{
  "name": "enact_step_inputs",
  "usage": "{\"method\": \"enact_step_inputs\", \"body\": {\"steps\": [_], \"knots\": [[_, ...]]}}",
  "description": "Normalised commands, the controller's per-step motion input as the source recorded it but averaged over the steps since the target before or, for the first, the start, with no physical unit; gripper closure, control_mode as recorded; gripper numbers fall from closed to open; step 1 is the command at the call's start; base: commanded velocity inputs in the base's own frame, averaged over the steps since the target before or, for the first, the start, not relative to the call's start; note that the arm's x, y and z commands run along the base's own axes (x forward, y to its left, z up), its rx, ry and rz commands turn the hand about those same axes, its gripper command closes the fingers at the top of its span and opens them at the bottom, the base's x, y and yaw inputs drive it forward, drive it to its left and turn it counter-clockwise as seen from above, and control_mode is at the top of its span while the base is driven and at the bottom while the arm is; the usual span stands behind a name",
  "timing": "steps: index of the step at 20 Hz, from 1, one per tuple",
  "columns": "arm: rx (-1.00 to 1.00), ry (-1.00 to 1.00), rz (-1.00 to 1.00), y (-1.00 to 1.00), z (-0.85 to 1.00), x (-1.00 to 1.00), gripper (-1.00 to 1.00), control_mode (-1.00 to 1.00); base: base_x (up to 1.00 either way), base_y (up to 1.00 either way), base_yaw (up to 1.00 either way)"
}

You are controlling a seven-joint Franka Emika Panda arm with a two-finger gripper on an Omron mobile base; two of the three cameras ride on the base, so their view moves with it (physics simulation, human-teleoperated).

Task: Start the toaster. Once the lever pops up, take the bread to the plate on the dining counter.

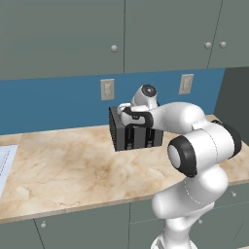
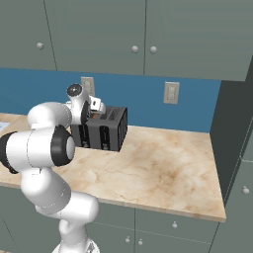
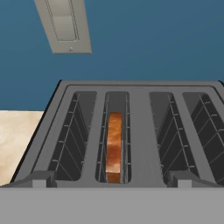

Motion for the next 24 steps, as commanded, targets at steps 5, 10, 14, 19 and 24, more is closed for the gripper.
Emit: {"method": "enact_step_inputs", "body": {"steps": [5,10,14,19,24], "knots": [[0.0,0.0,0.0,0.0,0.0,0.0,-1.0,-1.0,0.0,0.0,0.0],[0.0,0.0,0.0,0.0,0.0,0.0,-1.0,-1.0,0.0,0.0,0.0],[0.0,0.0,0.0,0.0,0.0,0.0,-1.0,-1.0,0.0,0.0,0.0],[0.0,0.0,0.0,0.0,0.0,0.0,-1.0,-1.0,0.0,0.0,0.0],[0.0,0.0,0.0,0.0,0.0,0.0,-1.0,-1.0,0.0,0.0,0.0]]}}
